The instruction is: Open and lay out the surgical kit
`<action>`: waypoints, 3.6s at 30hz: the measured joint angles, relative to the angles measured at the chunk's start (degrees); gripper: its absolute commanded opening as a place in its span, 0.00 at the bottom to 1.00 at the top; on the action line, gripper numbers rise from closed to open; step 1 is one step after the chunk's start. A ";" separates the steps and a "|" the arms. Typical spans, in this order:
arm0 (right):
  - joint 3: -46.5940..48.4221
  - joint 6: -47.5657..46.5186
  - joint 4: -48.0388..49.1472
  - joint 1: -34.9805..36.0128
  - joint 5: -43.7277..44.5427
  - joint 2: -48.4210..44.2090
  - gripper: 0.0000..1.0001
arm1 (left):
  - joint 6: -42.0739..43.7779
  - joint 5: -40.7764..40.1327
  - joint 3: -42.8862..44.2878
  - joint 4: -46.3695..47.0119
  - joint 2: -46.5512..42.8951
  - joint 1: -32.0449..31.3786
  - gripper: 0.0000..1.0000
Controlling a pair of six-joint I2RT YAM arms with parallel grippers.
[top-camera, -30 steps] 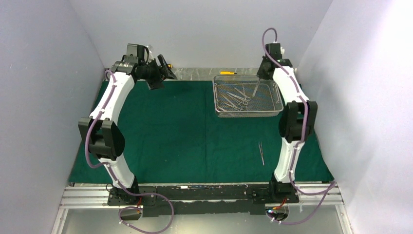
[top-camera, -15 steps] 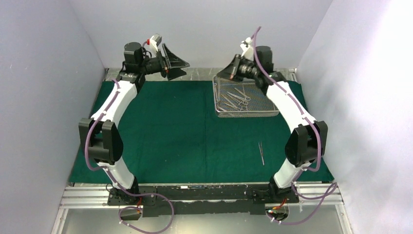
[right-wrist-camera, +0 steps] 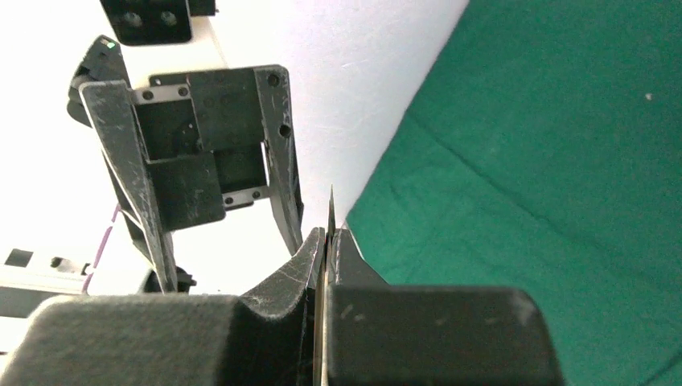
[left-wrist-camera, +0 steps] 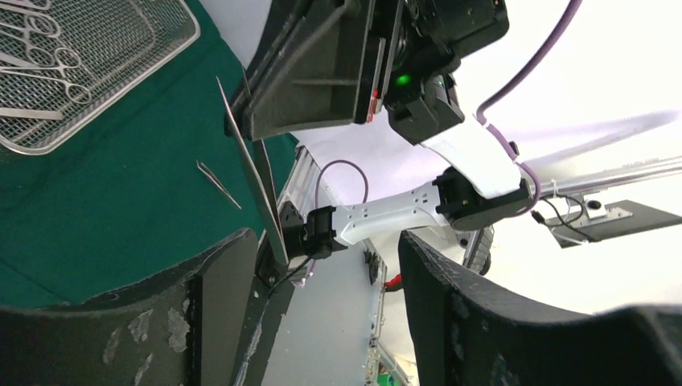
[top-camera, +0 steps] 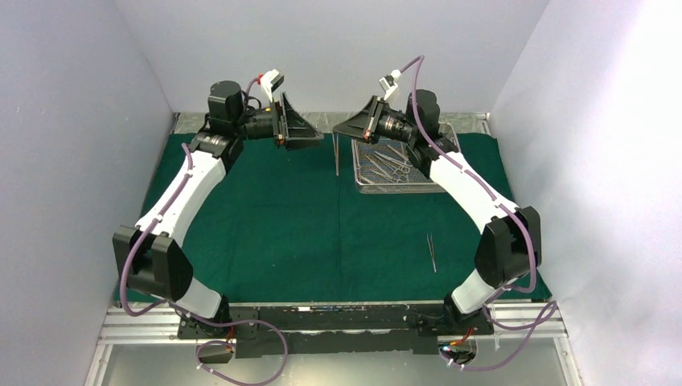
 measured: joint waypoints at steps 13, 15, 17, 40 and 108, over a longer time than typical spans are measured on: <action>-0.50 5.46 5.77 2.69 -1.79 -0.81 0.00 | 2.75 -1.99 -1.16 -6.62 -1.46 -5.14 0.51; -0.50 5.46 5.66 2.86 -1.79 -1.18 0.00 | 2.19 -2.56 -1.16 -5.90 -1.46 -5.03 0.48; -0.57 5.46 5.68 2.99 -1.77 -1.62 0.00 | 1.88 -2.84 -1.16 -5.60 -1.46 -5.03 0.44; -0.02 0.70 -6.84 4.11 3.54 -4.02 0.72 | -1.97 -6.36 -2.27 -4.94 -1.46 -5.03 0.00; 13.20 -28.89 -40.24 24.61 41.77 2.78 0.00 | 5.27 -20.22 5.35 -31.52 7.19 1.64 0.00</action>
